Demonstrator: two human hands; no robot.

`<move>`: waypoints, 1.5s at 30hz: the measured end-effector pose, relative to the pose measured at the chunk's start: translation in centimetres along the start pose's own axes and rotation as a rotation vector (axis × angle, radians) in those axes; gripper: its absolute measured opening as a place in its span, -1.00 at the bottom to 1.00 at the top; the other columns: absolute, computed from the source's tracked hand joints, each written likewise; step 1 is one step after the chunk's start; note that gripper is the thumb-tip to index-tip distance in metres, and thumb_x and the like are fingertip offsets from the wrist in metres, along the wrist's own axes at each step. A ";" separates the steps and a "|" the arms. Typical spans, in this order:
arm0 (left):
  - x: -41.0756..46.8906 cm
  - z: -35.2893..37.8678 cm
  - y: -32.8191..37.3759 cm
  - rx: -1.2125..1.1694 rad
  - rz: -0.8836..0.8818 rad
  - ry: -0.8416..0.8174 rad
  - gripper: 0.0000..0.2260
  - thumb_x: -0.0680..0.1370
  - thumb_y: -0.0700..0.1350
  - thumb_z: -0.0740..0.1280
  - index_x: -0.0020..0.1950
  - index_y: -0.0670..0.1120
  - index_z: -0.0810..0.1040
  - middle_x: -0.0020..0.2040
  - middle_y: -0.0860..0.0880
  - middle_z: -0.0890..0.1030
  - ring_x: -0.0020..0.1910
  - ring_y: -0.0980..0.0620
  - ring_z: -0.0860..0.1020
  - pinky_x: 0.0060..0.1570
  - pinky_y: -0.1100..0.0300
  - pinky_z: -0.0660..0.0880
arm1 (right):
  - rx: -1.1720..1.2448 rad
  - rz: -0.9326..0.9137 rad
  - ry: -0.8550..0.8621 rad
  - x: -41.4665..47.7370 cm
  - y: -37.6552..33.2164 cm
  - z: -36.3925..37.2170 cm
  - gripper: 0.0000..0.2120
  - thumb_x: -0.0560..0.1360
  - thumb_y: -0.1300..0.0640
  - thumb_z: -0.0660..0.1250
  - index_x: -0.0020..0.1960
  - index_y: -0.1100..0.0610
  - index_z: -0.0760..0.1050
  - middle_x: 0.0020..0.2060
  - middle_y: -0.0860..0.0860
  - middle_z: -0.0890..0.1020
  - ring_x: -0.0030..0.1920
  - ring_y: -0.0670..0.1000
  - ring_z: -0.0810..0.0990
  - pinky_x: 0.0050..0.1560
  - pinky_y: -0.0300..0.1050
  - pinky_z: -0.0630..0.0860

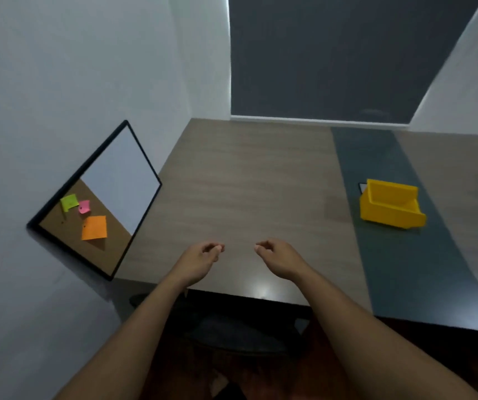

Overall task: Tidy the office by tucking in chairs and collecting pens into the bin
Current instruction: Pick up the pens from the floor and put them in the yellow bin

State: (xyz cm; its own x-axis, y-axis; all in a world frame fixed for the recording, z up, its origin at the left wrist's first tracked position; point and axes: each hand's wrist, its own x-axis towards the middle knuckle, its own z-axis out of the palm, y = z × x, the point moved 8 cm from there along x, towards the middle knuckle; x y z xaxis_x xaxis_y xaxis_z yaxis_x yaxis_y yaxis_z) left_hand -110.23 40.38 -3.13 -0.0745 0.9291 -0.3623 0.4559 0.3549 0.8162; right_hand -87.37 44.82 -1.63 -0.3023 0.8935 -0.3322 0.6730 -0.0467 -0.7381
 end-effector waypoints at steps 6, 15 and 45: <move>-4.1 10.9 4.6 0.067 0.088 -0.130 -0.76 0.74 -0.10 0.26 0.31 -0.10 0.67 0.26 -0.07 0.71 0.25 -0.12 0.68 0.08 0.18 0.47 | 0.071 0.093 0.108 -9.7 9.6 -5.1 -0.65 0.69 -0.05 0.30 0.35 0.13 0.62 0.29 0.02 0.68 0.33 0.02 0.61 0.21 -0.17 0.45; -9.3 28.1 12.4 0.214 0.223 -0.401 -0.81 0.75 -0.02 0.23 0.22 0.10 0.63 0.29 0.04 0.68 0.26 0.01 0.66 0.32 0.01 0.53 | 0.186 0.281 0.326 -25.7 23.8 -11.8 -0.65 0.70 -0.04 0.28 0.38 0.11 0.59 0.29 0.05 0.65 0.32 0.07 0.59 0.17 -0.15 0.45; -45.2 88.5 23.2 0.814 0.701 -1.439 -0.75 0.73 0.12 0.24 0.31 0.16 0.66 0.24 0.19 0.68 0.25 0.15 0.64 0.37 -0.07 0.57 | 0.692 1.111 1.174 -87.5 57.3 -7.8 -0.70 0.70 0.03 0.30 0.32 0.13 0.64 0.30 0.06 0.67 0.34 0.08 0.60 0.34 -0.08 0.47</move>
State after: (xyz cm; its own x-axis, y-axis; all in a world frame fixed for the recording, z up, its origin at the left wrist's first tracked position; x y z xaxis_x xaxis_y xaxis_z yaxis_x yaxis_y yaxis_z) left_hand -17.78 -2.58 -7.63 0.8538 -0.1002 -0.5109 0.3704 -0.5729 0.7312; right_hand -17.08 -32.51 -10.26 0.8719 0.1156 -0.4758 -0.2751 -0.6883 -0.6712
